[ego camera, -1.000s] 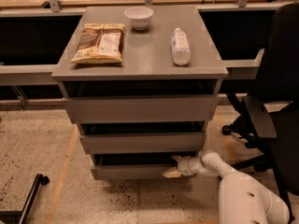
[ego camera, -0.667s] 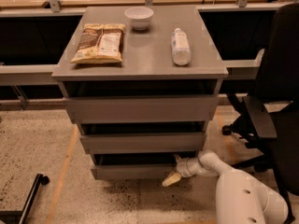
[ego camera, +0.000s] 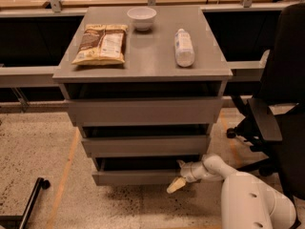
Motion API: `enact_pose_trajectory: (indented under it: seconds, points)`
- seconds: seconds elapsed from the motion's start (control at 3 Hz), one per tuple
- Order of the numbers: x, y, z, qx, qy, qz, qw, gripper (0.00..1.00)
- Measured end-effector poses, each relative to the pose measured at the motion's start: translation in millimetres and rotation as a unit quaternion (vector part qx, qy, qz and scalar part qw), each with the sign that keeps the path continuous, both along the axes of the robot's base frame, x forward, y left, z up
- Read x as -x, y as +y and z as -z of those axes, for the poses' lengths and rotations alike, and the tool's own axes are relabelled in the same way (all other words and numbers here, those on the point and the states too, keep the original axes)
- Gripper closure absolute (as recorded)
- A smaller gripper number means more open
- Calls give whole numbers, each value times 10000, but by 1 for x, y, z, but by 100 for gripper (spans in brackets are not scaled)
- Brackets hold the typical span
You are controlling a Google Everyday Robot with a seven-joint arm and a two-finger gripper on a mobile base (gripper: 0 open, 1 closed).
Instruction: Open bottom drawer
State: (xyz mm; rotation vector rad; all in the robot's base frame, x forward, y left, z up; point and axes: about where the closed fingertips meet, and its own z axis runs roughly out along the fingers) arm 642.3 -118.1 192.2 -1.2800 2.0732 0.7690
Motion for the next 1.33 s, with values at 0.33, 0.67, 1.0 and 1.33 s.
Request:
enact_pose_trajectory:
  seconds: [0.33, 0.67, 1.0, 1.33]
  points:
    - [33, 0, 5, 87, 635, -187, 9978, 16]
    - [36, 0, 0, 95, 698, -206, 9973, 39]
    - [37, 0, -1, 95, 701, -207, 9973, 63]
    - [70, -12, -3, 150, 1349, -382, 9900, 77]
